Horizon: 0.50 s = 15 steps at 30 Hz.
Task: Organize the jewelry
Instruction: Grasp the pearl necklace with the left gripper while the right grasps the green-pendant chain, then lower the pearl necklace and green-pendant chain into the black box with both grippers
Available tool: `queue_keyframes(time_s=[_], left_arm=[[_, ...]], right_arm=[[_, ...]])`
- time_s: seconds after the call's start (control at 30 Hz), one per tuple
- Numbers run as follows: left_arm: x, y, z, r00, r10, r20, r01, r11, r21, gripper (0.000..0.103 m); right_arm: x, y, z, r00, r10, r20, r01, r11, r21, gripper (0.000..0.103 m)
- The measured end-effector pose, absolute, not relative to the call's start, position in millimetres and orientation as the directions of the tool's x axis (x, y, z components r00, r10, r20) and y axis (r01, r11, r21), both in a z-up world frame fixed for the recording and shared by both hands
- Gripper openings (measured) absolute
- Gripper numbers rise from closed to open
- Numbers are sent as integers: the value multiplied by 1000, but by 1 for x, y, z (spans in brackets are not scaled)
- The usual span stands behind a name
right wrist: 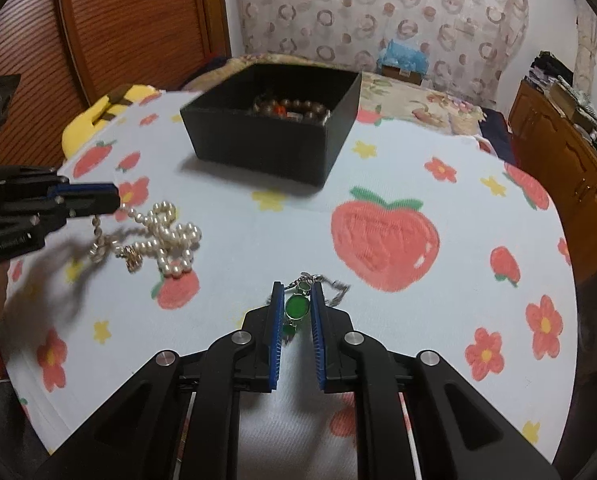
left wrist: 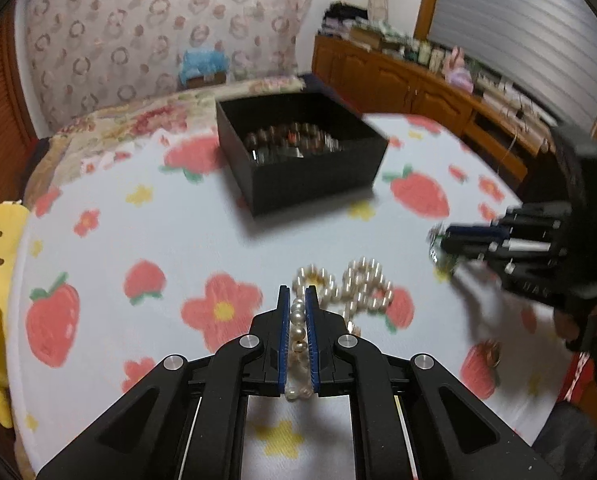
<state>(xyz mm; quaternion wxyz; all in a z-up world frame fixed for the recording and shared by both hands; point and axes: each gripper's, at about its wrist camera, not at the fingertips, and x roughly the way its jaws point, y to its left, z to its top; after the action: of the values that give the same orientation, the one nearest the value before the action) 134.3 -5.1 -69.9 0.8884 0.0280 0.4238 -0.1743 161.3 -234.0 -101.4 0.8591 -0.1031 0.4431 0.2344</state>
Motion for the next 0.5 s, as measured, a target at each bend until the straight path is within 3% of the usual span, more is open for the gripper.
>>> queue_keyframes(time_s=[0.5], left_arm=[[160,-8,19,722,-316,-615,340,937,-83,7]], right_arm=[[180,-221,-44,574,387,-722,-545,838,16,15]])
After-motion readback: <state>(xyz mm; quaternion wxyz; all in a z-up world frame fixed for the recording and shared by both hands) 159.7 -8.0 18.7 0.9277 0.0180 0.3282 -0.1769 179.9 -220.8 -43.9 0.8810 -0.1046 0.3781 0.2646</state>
